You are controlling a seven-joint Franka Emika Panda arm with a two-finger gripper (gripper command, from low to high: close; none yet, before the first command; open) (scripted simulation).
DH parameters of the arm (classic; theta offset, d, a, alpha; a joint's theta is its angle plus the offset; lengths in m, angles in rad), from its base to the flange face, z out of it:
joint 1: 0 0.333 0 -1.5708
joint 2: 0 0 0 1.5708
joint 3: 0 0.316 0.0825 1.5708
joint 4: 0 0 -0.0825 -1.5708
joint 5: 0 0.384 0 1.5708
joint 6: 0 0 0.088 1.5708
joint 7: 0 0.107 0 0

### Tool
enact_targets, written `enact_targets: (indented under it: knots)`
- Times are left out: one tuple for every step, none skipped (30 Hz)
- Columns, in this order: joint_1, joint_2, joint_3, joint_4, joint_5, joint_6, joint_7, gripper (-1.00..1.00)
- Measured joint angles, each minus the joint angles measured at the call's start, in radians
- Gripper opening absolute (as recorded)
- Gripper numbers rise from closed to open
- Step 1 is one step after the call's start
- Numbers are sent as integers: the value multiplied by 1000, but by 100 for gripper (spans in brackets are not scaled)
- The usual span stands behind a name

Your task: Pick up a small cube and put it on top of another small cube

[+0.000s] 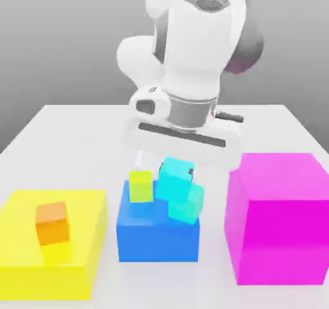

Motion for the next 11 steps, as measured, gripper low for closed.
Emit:
enact_targets:
  knots:
    - [17, -37, -10, -19, 27, -8, -20, -100]
    - [33, -73, -19, -38, 53, -16, -40, -100]
    - [46, -101, -25, -56, 76, -18, -57, -100]
    - [53, -100, -26, -72, 88, 3, -65, -100]
    - [55, -84, -24, -86, 95, 35, -69, -100]
    - [55, -61, -20, -100, 98, 73, -70, -100]
    - [53, -34, -16, -113, 100, 114, -71, -100]
    - [52, -5, -11, -127, 101, 156, -70, -100]
    - [51, 16, -8, -137, 101, 188, -69, 100]
    - [51, 16, -8, -137, 101, 188, -69, 100]
    - [51, 16, -8, -137, 101, 188, -69, 100]
